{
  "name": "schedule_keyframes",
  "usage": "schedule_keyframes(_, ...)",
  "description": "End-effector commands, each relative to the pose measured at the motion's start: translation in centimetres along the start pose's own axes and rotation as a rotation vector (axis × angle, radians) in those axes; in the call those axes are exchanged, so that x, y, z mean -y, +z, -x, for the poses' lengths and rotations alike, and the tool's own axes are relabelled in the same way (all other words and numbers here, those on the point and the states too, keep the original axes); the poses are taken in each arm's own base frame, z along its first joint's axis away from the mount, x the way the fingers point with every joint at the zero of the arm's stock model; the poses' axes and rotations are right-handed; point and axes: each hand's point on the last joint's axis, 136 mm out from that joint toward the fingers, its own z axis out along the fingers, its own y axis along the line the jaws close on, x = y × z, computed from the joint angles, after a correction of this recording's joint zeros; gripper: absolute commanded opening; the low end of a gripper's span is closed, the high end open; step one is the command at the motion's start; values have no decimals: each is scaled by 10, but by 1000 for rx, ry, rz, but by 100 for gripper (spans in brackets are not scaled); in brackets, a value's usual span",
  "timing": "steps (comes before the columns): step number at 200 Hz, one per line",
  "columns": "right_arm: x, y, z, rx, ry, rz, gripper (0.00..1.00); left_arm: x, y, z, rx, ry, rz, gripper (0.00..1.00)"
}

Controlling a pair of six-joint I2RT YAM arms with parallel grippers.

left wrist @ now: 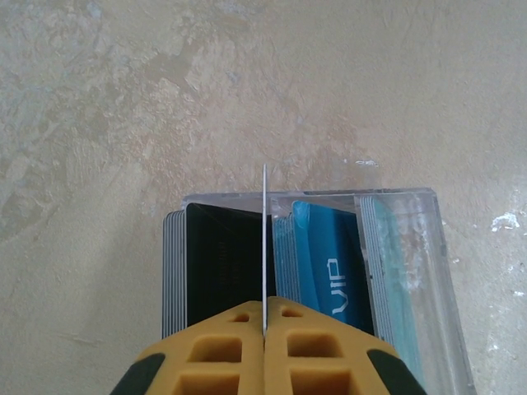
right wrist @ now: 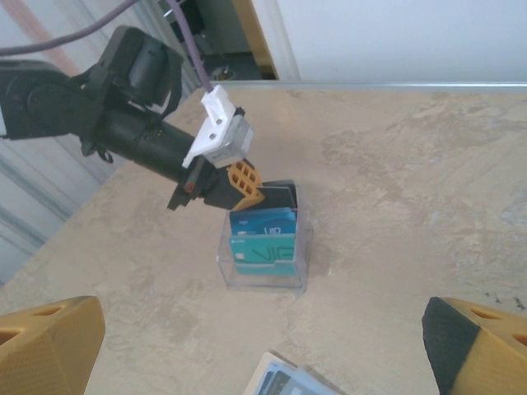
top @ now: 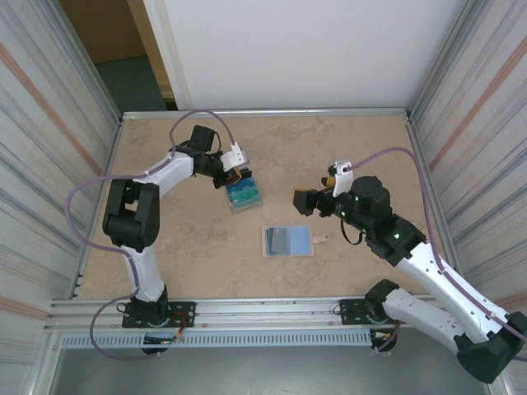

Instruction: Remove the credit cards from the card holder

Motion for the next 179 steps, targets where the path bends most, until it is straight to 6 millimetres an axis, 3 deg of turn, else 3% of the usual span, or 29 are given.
schedule_keyframes(1,8,-8,6,40,46,-35,99,-7,3,2,-12,7,21,0)
schedule_keyframes(15,10,-9,7,49,61,-42,99,-8,1,2,-14,2,30,2)
schedule_keyframes(45,15,-11,7,51,76,-60,99,-8,-12,10,-4,4,50,23)
schedule_keyframes(102,28,-7,3,14,134,-128,99,-9,-54,37,38,39,142,35)
schedule_keyframes(130,38,1,-13,-82,150,-193,99,-4,-82,53,74,30,229,42)
schedule_keyframes(138,39,4,-20,-115,151,-204,100,-1,-90,57,86,22,267,50)
schedule_keyframes(150,40,11,-31,-168,147,-213,96,4,-100,62,105,6,334,63)
schedule_keyframes(179,35,22,-57,-280,131,-216,81,28,-127,73,177,-51,465,80)
